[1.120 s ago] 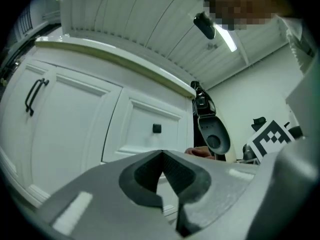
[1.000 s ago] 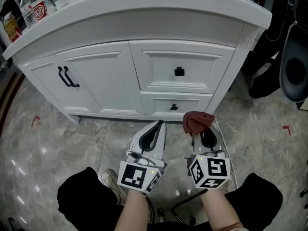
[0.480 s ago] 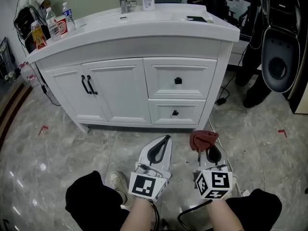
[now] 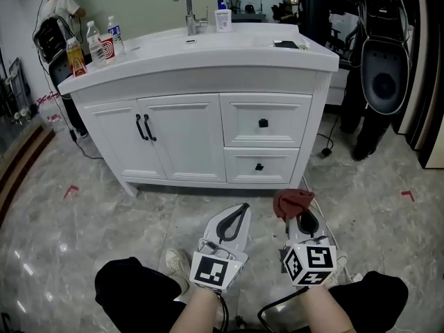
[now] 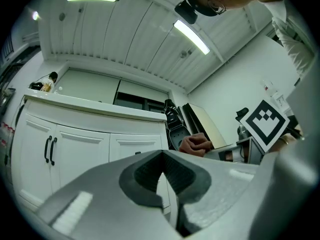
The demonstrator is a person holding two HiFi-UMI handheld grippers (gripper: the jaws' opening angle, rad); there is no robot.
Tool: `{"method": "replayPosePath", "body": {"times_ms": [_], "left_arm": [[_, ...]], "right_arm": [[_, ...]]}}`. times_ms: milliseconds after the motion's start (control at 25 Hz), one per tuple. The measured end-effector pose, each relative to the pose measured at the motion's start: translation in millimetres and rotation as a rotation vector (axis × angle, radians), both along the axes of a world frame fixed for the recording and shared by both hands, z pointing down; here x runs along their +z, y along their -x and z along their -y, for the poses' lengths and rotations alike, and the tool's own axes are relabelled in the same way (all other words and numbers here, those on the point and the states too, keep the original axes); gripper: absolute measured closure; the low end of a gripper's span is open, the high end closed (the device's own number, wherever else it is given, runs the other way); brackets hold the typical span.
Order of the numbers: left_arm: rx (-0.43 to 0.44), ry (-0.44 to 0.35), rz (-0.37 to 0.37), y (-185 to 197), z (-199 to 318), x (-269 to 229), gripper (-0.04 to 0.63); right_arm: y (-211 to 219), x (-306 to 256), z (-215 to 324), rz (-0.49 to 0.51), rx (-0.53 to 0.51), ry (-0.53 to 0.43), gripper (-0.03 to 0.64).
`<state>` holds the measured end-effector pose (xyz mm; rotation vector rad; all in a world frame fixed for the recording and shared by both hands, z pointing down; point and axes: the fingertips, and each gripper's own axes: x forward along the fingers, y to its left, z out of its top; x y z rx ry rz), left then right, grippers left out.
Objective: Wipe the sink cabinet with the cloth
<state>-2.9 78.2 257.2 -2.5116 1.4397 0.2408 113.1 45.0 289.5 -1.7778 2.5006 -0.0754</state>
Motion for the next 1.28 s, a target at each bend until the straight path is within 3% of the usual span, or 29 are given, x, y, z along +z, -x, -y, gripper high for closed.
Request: {"method": "replayPosePath", "body": {"times_ms": [480,800,1280], "left_arm": [[0.029,-0.031,0.057,-11,-12,-3,0.595],[0.010,-0.001,0.022,-2,-5,1,0.595],[0.022,-0.004,0.024,-7,-3,3,0.595]], "right_arm": [[7,-3,-7,0.010,-0.004,0.010,0.529],[9,3,-2,0.026,-0.011,0.029,0.529],[9,10,0,0.015,-0.005,0.039,0.529]]}}
